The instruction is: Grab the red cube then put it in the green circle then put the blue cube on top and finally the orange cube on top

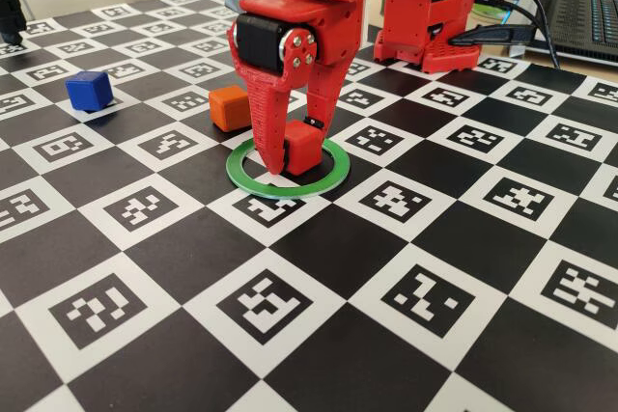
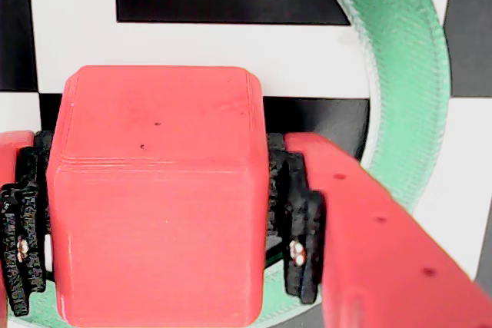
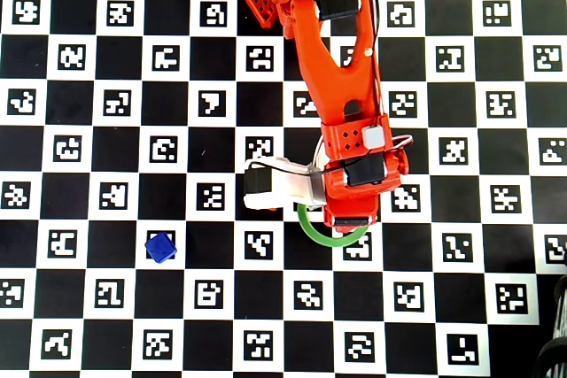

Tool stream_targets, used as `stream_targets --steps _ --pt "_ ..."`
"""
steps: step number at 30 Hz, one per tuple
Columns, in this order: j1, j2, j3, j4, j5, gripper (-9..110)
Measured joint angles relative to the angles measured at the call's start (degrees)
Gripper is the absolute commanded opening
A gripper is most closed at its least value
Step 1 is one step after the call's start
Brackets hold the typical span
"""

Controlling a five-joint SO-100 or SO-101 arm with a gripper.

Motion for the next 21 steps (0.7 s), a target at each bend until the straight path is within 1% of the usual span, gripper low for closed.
stream_targets --steps 12,21 --pt "0.0 0.0 0.0 0.0 0.0 12" --pt "0.0 -0.18 0.0 0.09 0.09 30"
